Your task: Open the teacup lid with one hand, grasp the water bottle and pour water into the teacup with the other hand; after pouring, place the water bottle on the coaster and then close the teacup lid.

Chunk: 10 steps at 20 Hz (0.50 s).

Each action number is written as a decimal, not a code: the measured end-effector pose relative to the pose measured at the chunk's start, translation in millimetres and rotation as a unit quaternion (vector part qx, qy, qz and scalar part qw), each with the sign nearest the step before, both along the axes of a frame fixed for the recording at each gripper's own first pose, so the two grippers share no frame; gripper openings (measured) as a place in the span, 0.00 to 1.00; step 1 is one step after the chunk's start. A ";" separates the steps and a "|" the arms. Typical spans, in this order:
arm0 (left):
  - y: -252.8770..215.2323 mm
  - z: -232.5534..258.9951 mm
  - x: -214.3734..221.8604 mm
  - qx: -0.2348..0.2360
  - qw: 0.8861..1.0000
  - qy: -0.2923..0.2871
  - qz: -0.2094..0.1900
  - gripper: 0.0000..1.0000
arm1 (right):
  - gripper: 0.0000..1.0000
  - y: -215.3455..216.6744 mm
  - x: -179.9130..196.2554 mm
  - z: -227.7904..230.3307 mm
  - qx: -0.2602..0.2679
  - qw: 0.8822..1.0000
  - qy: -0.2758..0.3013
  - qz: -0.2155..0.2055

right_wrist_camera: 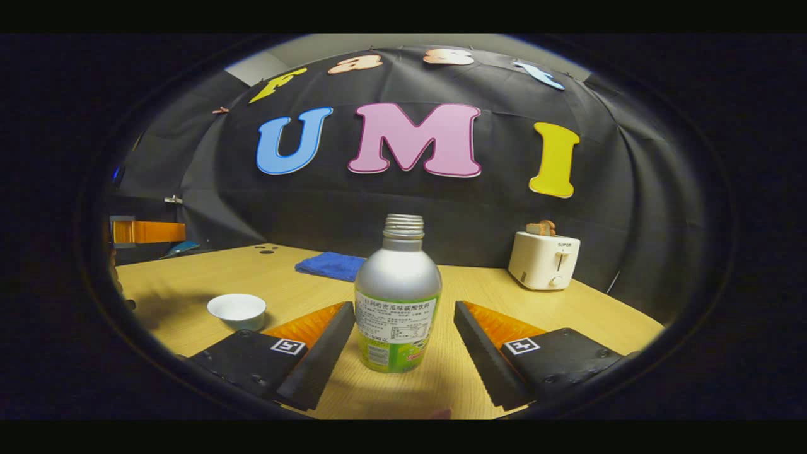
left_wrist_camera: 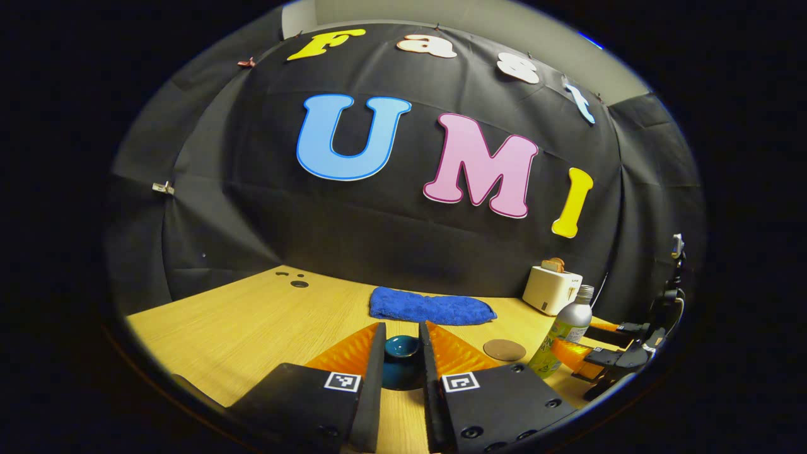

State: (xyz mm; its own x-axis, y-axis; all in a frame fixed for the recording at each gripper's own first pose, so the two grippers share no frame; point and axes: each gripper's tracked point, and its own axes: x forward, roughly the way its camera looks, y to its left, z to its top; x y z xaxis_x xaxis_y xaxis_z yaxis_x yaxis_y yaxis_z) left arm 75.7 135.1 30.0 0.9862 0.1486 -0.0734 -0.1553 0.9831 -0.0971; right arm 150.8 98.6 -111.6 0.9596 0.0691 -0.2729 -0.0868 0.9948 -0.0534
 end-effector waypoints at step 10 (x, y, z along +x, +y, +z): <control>11.1 -5.5 -2.3 -0.002 1.000 0.010 0.005 0.33 | 0.80 5.0 11.1 9.6 -0.092 0.995 -0.004 0.029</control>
State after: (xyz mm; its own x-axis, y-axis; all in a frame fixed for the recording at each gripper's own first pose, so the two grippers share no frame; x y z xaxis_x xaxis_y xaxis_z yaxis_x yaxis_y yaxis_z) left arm 73.3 146.1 24.5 0.9830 0.1577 -0.0940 -0.1667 0.9812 -0.0970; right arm 162.0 103.6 -102.0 0.9575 0.0732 -0.2791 -0.1419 0.9617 -0.2346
